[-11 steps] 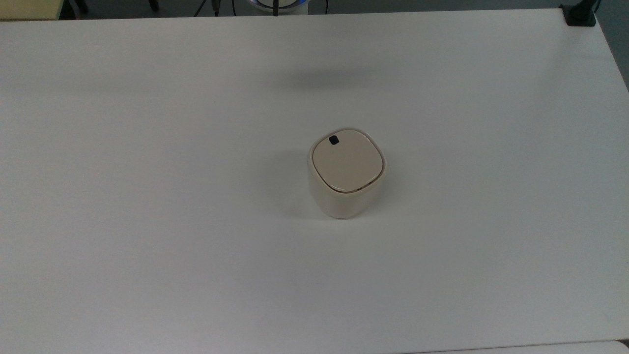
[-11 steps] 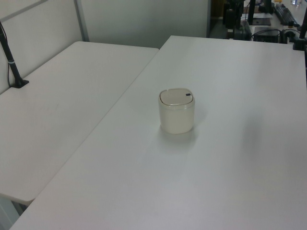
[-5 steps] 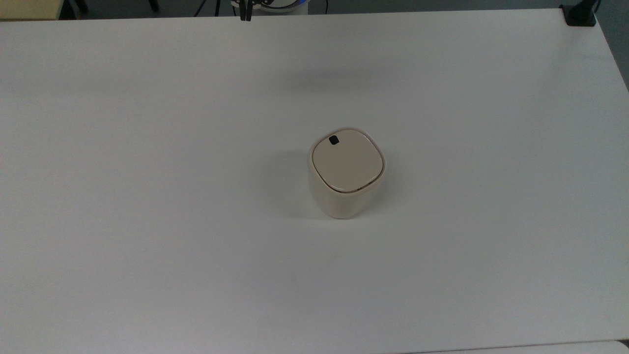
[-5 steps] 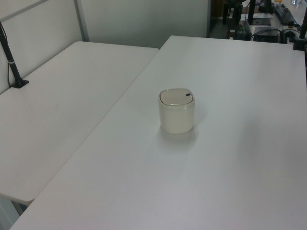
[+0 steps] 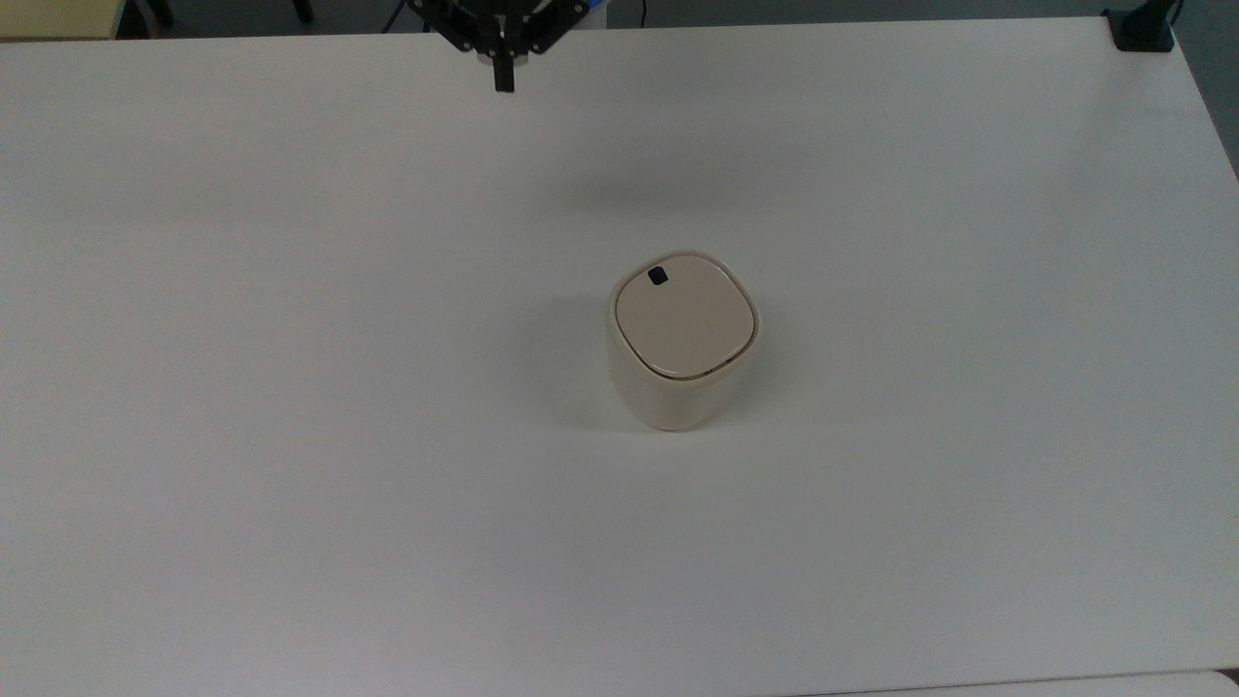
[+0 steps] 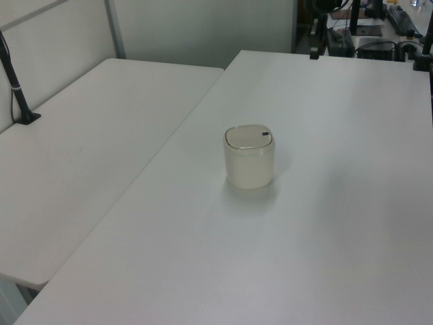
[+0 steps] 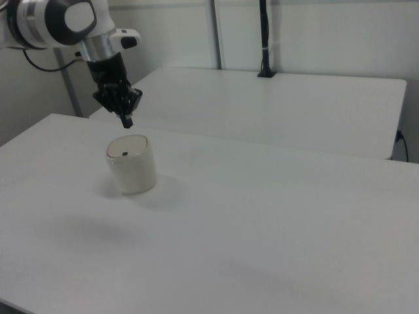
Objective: Open the trash bin
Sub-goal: 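Move the gripper over the cream bin's lid toward its dark button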
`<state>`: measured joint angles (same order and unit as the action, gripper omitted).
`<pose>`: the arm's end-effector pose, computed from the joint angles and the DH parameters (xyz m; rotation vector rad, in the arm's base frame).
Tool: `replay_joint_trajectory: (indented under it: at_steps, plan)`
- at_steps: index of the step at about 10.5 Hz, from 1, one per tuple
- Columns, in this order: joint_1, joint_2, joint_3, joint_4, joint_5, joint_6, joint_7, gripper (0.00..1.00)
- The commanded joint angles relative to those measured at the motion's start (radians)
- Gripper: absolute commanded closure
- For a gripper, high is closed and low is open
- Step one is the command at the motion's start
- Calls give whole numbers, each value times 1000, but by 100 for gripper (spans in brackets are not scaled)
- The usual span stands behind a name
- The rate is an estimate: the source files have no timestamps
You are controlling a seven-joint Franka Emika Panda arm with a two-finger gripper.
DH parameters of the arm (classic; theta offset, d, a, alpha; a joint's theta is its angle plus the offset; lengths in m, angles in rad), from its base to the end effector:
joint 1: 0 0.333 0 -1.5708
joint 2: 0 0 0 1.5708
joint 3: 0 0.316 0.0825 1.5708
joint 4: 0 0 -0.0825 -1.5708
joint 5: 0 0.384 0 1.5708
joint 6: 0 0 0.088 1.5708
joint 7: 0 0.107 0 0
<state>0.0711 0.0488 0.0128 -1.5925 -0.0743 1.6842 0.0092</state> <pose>0.5778 0.0412 0.5970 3.0669 0.1250 0.0710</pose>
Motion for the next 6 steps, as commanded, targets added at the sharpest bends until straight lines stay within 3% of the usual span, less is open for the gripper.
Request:
replay_joint_trajectory:
  at_steps: [1,6]
  plan:
    - [65,89,-5,-4,19,118,-35,100]
    - [137,236,-4,-9,27,311,-34,100]
